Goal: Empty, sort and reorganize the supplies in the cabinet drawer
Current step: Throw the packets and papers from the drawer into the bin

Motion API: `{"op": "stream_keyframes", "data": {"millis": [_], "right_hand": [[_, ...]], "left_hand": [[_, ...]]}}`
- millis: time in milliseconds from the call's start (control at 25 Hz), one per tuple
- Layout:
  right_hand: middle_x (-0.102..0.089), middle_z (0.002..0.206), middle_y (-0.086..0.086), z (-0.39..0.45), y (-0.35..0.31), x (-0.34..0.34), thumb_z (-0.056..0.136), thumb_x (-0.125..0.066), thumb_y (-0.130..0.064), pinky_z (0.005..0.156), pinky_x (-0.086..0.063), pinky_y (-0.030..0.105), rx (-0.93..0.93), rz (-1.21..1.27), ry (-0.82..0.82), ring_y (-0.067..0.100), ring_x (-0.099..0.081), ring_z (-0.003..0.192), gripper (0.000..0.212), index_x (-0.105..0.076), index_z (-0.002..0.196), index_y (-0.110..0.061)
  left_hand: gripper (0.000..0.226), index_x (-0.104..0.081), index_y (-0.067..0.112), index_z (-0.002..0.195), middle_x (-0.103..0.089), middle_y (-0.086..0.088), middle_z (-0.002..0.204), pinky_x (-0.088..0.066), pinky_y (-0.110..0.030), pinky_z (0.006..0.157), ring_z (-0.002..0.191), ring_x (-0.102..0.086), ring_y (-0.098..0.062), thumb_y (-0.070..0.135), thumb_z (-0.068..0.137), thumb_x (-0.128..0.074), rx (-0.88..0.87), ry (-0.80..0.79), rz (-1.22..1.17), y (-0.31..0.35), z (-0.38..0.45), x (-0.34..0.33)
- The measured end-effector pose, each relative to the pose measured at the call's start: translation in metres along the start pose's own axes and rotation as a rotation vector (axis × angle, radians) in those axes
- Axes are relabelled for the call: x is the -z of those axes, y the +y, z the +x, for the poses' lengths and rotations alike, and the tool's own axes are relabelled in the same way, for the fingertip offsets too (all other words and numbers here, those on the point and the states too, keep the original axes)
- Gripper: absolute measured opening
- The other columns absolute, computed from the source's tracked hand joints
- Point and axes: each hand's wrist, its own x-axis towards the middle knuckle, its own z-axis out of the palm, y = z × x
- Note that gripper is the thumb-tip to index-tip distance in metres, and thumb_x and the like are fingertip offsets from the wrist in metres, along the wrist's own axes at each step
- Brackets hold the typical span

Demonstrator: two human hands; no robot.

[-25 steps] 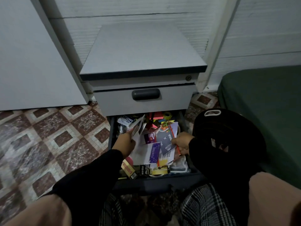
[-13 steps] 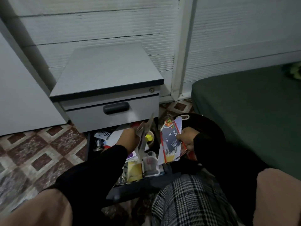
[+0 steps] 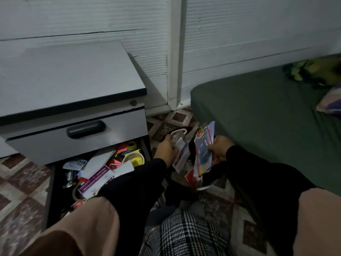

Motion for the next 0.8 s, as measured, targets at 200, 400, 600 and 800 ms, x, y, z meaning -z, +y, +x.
{"op": "stream_keyframes", "data": {"millis": [200, 400, 600, 800], "right_hand": [[-0.052, 0.078, 0.015, 0.004, 0.003, -0.007, 0.096, -0.051, -0.014, 0.076, -0.055, 0.05, -0.133, 0.129, -0.102, 0.041, -0.061, 0.091, 0.026, -0.045, 0.071, -0.008], [-0.06, 0.09, 0.022, 0.0, -0.002, -0.017, 0.096, -0.047, -0.007, 0.078, -0.056, 0.047, -0.104, 0.115, -0.12, 0.036, -0.065, 0.085, 0.024, -0.048, 0.072, -0.01], [-0.056, 0.089, 0.012, -0.016, -0.027, -0.044, 0.092, -0.055, -0.006, 0.063, -0.055, 0.038, -0.047, 0.088, -0.178, 0.022, -0.058, 0.065, 0.014, -0.05, 0.08, -0.012], [-0.051, 0.073, 0.009, -0.038, -0.061, -0.11, 0.09, -0.058, -0.006, 0.041, -0.049, 0.023, 0.035, -0.033, -0.326, 0.018, -0.054, 0.062, 0.022, -0.045, 0.077, -0.017]], "left_hand": [[0.064, -0.033, 0.006, 0.139, -0.045, -0.014, 0.139, -0.041, -0.032, 0.101, 0.124, -0.048, -0.027, 0.014, 0.084, -0.065, 0.071, -0.108, -0.074, -0.013, 0.017, -0.014], [0.059, -0.036, 0.008, 0.138, -0.048, -0.011, 0.137, -0.042, -0.032, 0.099, 0.123, -0.049, -0.026, 0.011, 0.086, -0.064, 0.096, -0.065, -0.127, -0.032, 0.006, 0.006], [0.049, -0.047, 0.006, 0.127, -0.058, -0.012, 0.121, -0.047, -0.033, 0.09, 0.106, -0.059, -0.027, 0.007, 0.082, -0.068, 0.078, 0.015, -0.167, -0.079, -0.024, 0.048], [0.051, -0.051, 0.006, 0.124, -0.059, -0.011, 0.122, -0.043, -0.029, 0.093, 0.112, -0.057, -0.023, 0.021, 0.08, -0.073, 0.15, 0.034, -0.021, -0.154, -0.067, 0.101]]}}
